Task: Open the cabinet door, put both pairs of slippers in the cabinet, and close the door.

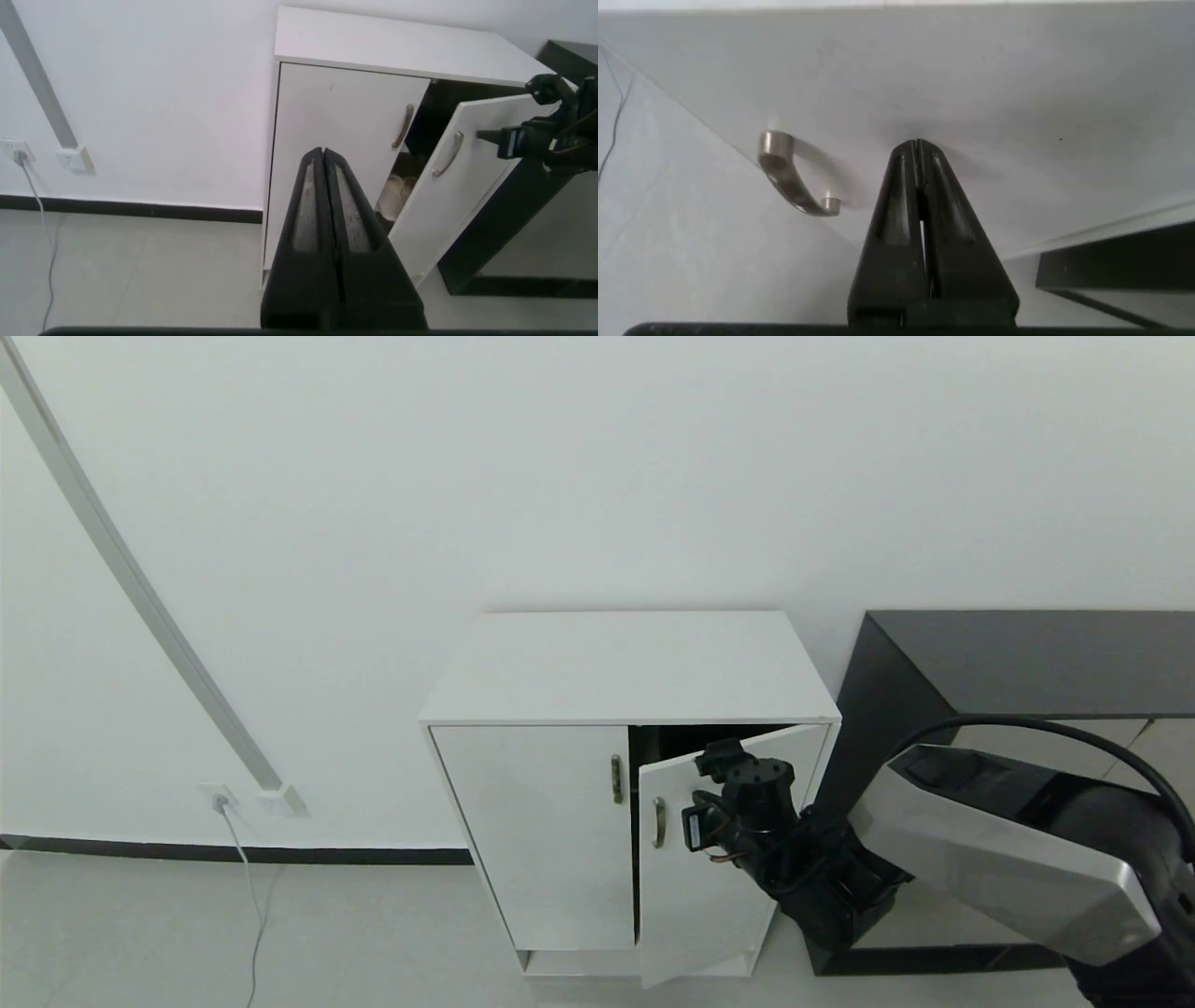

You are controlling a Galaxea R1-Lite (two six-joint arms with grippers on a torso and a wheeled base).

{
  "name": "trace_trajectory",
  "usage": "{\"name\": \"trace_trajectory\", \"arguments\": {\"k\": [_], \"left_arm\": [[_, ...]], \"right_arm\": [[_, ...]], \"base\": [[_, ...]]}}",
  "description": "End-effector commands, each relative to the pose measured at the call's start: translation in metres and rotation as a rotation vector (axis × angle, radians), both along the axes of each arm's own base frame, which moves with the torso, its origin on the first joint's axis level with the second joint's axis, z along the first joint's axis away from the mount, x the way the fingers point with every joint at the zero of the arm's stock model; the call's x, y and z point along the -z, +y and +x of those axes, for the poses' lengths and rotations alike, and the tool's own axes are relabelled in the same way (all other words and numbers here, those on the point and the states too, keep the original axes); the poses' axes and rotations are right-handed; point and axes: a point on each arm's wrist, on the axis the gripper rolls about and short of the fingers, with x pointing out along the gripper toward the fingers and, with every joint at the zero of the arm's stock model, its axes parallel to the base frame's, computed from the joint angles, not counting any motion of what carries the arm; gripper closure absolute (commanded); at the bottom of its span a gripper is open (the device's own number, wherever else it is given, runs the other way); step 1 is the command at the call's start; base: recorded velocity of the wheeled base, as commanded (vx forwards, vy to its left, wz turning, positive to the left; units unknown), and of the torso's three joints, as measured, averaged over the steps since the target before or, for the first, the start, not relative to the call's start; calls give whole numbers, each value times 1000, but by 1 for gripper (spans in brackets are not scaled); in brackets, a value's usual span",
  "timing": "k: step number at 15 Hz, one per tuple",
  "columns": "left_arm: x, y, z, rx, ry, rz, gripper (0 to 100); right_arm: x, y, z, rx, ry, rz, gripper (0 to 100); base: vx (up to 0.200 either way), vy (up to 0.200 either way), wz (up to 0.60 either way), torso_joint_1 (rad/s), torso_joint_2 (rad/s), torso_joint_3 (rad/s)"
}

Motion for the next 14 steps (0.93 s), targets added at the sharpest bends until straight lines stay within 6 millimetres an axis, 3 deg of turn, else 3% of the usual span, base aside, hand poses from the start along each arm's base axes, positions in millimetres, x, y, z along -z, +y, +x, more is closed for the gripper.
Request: {"name": "trace_trajectory", "arguments": {"k": [1, 7, 14], "left_arm": [[0, 0, 0, -1, 1, 0, 100], [0, 0, 0, -1, 1, 0, 100], [0, 0, 0, -1, 1, 0, 100]], "right_arm": [[11, -1, 10, 14, 0, 1, 100], [11, -3, 36, 39, -58, 9, 100], [11, -5, 51, 62, -86, 24, 100]], "base": [[0, 0, 0, 0, 0, 0], [0, 0, 0, 0, 0, 0], [0, 0, 0, 0, 0, 0]]}}
